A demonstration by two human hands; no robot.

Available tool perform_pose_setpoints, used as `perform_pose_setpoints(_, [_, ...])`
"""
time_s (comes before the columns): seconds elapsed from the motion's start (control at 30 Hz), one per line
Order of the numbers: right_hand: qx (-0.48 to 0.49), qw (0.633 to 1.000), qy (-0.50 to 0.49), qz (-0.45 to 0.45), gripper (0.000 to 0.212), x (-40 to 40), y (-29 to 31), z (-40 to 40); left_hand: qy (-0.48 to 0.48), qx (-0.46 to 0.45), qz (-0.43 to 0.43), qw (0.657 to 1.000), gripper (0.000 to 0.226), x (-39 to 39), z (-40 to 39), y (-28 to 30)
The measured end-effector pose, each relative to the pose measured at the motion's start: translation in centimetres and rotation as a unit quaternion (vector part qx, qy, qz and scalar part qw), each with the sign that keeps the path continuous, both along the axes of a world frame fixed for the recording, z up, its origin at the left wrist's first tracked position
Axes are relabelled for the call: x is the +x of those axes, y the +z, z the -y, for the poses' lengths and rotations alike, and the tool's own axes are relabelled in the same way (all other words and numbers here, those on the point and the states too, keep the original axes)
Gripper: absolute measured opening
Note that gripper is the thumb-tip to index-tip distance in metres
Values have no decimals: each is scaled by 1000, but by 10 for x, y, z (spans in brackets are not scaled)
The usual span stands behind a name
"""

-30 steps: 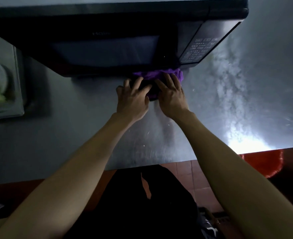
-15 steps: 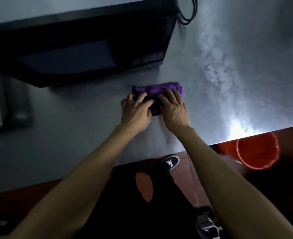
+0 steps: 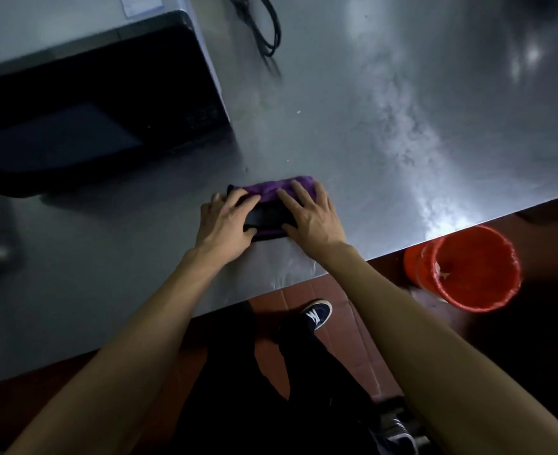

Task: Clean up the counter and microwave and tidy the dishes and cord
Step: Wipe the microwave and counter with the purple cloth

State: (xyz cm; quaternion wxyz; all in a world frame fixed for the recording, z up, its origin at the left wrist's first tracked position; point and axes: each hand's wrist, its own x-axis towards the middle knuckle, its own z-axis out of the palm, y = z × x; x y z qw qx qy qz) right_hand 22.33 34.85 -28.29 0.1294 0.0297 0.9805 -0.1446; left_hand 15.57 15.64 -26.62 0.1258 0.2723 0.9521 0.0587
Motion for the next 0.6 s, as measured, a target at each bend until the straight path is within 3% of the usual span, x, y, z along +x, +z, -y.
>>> perform_pose_setpoints(0.2, [-46,995,-49,-79,47,16,-2,-17,6,16,-46,999,51,19,-31,-1])
perform_pose_setpoints(0.4, [-99,978,-118,-141,40,52,9,-73,-44,55,-73,995,50,35,-87,15])
perform_pose_setpoints(0.6, [-79,958,-190,-202,40,83,36,-153,-87,100,-102,986,50,42,-180,41])
